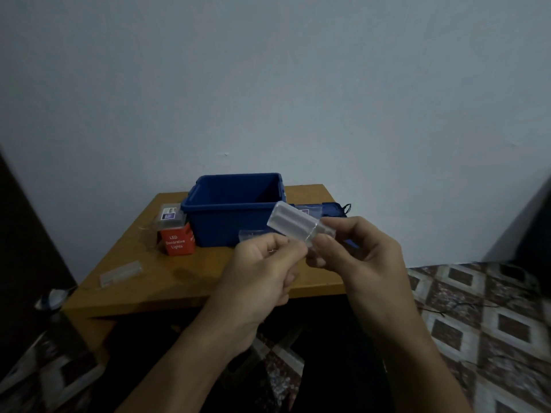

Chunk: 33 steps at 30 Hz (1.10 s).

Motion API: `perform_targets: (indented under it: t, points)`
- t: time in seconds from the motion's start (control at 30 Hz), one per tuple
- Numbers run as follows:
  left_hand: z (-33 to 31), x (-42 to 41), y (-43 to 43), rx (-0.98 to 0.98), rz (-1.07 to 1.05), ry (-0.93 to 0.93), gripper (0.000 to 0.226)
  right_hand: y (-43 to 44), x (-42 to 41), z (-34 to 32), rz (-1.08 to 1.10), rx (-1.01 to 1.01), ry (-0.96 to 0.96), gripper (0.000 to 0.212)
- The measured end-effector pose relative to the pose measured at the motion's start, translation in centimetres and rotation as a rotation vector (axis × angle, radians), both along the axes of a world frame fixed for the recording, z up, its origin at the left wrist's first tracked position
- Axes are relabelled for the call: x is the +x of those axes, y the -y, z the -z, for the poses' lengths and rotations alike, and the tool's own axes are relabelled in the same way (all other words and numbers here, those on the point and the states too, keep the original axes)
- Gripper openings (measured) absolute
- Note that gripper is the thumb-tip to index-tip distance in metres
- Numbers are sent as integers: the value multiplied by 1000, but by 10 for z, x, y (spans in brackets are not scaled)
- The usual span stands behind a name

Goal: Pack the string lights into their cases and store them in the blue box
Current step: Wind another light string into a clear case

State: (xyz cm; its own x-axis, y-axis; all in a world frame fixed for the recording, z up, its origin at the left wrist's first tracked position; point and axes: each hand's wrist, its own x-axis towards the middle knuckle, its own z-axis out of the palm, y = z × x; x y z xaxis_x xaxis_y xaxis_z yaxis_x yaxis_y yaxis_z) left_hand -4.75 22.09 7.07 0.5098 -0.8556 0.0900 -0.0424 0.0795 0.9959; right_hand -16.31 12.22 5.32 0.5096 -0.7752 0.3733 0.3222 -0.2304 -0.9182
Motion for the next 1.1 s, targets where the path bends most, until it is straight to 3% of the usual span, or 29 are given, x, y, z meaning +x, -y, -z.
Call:
perform_targets:
  t: [0.27, 0.4, 1.0, 1.1]
  points:
    - [1, 10, -2, -44, 81, 0, 13, 4, 0, 2, -102, 128, 53, 25]
    - [3, 15, -1, -50, 108, -12, 24, 5, 2, 2, -140, 171, 63, 35]
    - [6, 17, 1, -8, 132, -71, 16, 7, 5, 6, -150, 198, 90, 34]
    - [4, 16, 1, -25, 131, -94, 23, 8, 5, 8, -136, 202, 106, 34]
